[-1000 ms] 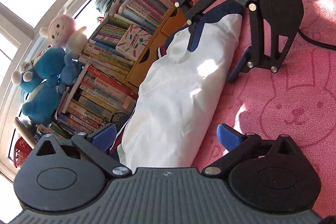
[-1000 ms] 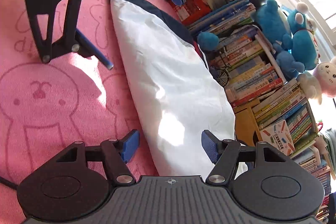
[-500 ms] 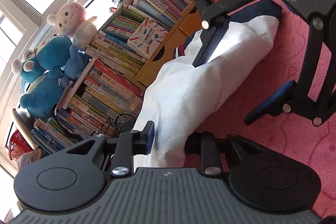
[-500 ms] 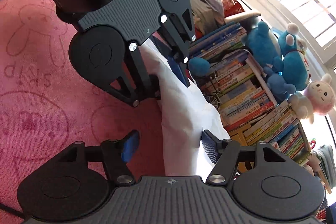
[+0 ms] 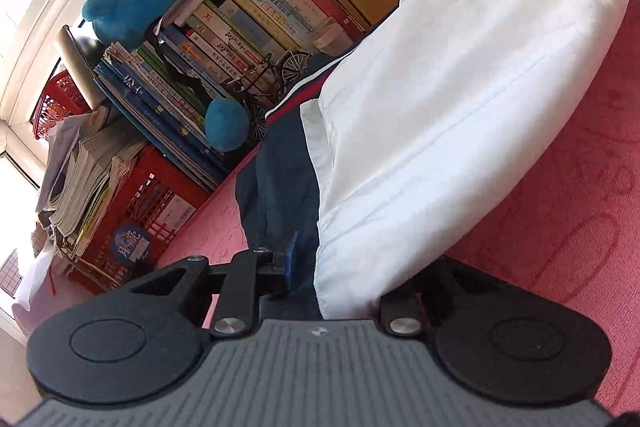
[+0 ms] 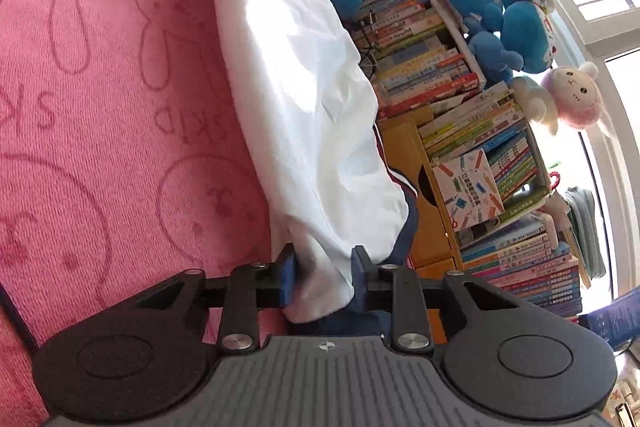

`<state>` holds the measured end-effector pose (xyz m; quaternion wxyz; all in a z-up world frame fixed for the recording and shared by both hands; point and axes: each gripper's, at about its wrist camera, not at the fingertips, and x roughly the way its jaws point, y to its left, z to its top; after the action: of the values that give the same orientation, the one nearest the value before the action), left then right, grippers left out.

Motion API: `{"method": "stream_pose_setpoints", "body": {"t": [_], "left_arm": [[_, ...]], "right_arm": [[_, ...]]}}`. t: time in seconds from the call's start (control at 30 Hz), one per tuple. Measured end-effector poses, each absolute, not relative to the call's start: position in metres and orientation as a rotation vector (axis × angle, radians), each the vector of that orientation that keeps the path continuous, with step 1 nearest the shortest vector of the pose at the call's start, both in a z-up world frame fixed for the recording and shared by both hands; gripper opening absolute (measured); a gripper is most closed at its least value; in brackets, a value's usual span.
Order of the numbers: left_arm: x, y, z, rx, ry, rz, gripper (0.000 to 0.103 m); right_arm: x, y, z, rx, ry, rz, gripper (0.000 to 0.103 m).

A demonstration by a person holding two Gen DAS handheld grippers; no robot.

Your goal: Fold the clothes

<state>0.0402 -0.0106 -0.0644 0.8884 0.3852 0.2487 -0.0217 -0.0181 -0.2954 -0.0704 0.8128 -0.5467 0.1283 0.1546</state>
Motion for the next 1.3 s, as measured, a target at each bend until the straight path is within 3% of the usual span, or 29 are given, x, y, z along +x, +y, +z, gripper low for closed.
{"method": "stream_pose_setpoints", "body": {"t": [0.2,0.33,0.47,0.67,0.77,0.87,1.07,1.17,1.3], "left_arm": [[0.041,-0.011,-0.068,0.820,0.515,-0.033,0.020],[0.042,-0.011,-0.067,0.814,0.519,-0.028,0.019],[0.050,-0.006,-0.058,0.742,0.558,-0.030,0.020],[0.062,0.005,-0.047,0.627,0.634,-0.045,0.020],[0.063,0.005,-0.047,0.623,0.641,-0.047,0.020],[0.062,0.002,-0.050,0.632,0.623,-0.036,0.018],[0.062,-0.001,-0.052,0.676,0.617,-0.035,0.018],[0.060,-0.002,-0.053,0.695,0.614,-0.029,0.018],[0.046,0.004,-0.049,0.709,0.605,-0.028,0.011]], "right_arm": [[-0.008,-0.309,-0.067,-1.081,0.336,0.278,0.030],[-0.009,-0.298,-0.067,-1.125,0.308,0.301,0.034],[-0.028,-0.276,-0.053,-1.073,0.272,0.446,0.066],[-0.010,-0.260,-0.047,-1.118,0.289,0.439,0.067],[0.002,-0.275,-0.050,-1.167,0.346,0.336,0.061],[-0.002,-0.277,-0.065,-1.215,0.342,0.268,0.021],[-0.002,-0.272,-0.083,-1.293,0.276,0.209,0.026],[-0.010,-0.280,-0.073,-1.232,0.322,0.210,0.010],[-0.039,-0.290,-0.057,-1.158,0.350,0.202,0.006]]}}
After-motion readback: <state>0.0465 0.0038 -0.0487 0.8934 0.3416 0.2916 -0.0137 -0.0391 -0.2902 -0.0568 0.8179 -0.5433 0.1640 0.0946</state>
